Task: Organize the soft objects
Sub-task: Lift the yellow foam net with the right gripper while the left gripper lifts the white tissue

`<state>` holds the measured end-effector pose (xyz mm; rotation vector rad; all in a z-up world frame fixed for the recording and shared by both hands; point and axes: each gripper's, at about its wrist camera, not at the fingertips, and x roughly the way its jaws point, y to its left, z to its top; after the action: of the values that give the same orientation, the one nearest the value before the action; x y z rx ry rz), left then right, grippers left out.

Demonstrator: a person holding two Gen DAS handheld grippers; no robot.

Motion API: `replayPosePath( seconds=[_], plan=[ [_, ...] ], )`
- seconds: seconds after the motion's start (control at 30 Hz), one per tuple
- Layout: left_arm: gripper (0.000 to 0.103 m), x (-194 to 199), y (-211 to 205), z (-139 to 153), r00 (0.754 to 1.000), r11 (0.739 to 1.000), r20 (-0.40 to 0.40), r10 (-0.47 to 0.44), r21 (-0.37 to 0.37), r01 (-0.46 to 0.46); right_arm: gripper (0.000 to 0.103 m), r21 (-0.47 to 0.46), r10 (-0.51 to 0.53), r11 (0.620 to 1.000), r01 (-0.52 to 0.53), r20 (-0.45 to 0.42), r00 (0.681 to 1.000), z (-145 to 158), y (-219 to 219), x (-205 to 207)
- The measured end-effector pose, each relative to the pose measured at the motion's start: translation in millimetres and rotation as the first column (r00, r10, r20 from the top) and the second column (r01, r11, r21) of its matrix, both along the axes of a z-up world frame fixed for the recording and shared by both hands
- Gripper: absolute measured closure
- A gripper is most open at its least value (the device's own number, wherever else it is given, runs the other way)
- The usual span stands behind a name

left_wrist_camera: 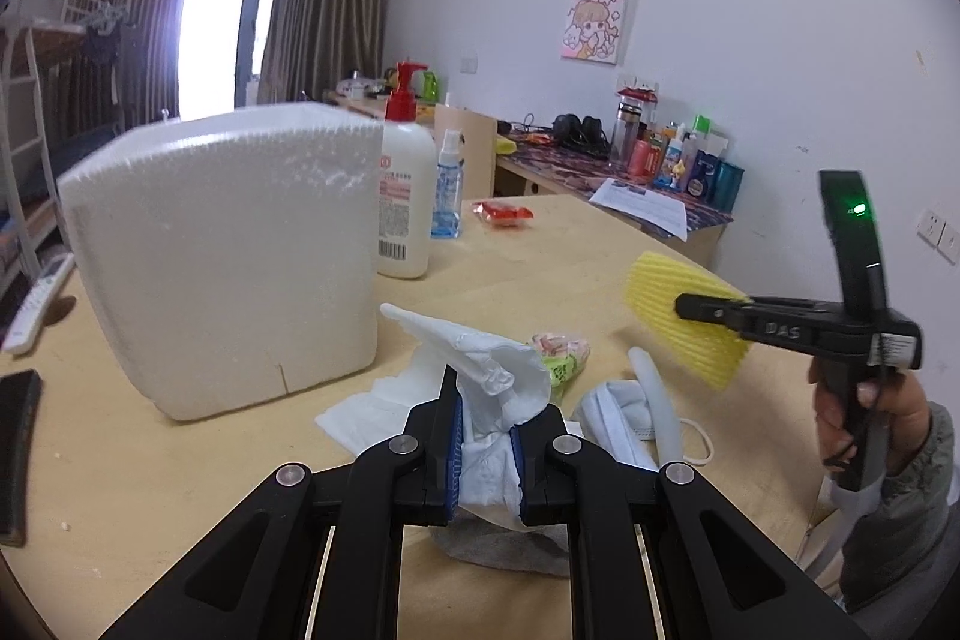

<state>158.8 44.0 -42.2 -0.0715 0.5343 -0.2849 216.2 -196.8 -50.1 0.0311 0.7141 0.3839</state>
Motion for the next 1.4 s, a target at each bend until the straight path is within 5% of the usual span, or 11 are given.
replayPosePath(
  seconds=[0.63, 1.4],
  plan=[
    [0.09, -61.3, -20.3, 37.9, 0.98, 0.982, 0.119, 0.157, 0.086, -0.168, 0.089, 0.079, 0.08, 0.992, -0.096, 0.189, 0.979, 41.1, -9.2, -80.1],
    [0.09, -116.3, -6.4, 66.3, 0.922, 0.944, 0.262, 0.286, 0.087, -0.318, 0.089, 0.089, 0.242, 0.952, -0.291, 0.36, 0.901, 72.2, 19.8, -130.4]
  ],
)
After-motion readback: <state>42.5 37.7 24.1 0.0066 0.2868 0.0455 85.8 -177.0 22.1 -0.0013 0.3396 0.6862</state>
